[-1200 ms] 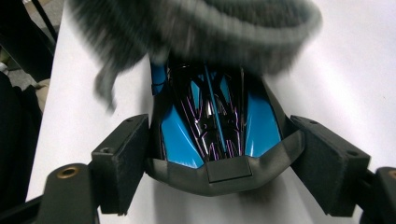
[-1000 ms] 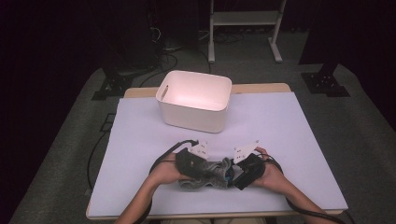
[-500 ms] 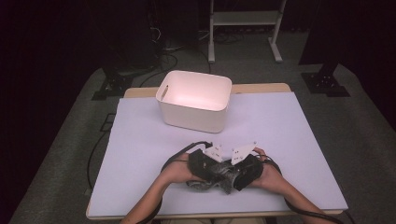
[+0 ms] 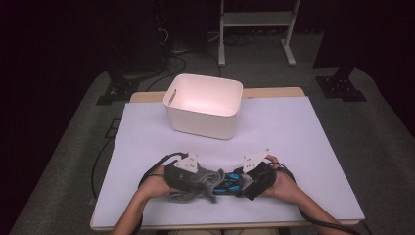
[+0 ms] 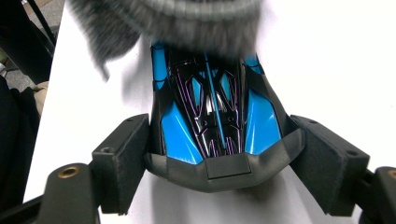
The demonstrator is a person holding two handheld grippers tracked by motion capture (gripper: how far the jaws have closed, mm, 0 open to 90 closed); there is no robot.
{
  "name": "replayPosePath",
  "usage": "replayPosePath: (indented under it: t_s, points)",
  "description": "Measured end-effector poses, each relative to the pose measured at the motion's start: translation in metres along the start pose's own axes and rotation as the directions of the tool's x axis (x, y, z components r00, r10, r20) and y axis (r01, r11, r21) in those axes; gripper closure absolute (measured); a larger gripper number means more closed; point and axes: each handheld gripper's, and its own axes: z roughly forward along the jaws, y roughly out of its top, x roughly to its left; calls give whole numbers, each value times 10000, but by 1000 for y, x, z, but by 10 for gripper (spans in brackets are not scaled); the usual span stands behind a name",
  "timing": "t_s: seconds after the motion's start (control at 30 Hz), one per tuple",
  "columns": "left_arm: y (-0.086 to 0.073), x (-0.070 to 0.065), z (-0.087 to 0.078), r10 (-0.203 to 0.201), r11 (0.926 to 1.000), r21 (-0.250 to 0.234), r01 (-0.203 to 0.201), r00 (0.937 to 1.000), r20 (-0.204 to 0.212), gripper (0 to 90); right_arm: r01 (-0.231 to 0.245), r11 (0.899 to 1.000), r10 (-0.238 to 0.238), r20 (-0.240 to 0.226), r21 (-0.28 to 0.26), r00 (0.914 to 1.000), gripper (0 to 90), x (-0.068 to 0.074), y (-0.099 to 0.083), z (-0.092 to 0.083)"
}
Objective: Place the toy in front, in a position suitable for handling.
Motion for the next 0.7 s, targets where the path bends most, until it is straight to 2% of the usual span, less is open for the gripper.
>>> replayPosePath:
  t_s: [0.1,0.2,0.33,0.4,0.47,0.5,0.53,0.7]
  points:
    - [-14,2,-8,-317,9995,74,319,9990,-302,704,-51,10000,51,-37,-6,10000,220,0,0,0]
    - [-23,2,-12,-562,9984,6,562,9980,-281,701,-66,10000,66,-37,-8,10000,220,0,0,0]
    - [-24,1,-11,-730,9973,-141,726,9970,-269,696,-82,10000,82,-57,2,9999,220,0,0,0]
    - [-20,0,-10,-743,9969,-278,739,9971,-137,696,-106,9999,106,-50,5,9999,219,0,0,0]
    - [-13,-2,-6,-573,9976,-377,575,9983,68,696,-98,10000,98,-37,-8,9999,219,0,0,0]
    - [-3,-5,0,-261,9995,-198,265,9994,227,696,-86,10000,86,-29,4,10000,218,0,0,1]
    - [-3,-5,0,-261,9995,-198,265,9994,227,696,-86,10000,86,-29,4,10000,218,0,0,1]
    - [30,-9,17,421,9990,-172,-411,9972,612,696,-53,10000,53,27,-4,10000,218,0,0,1]
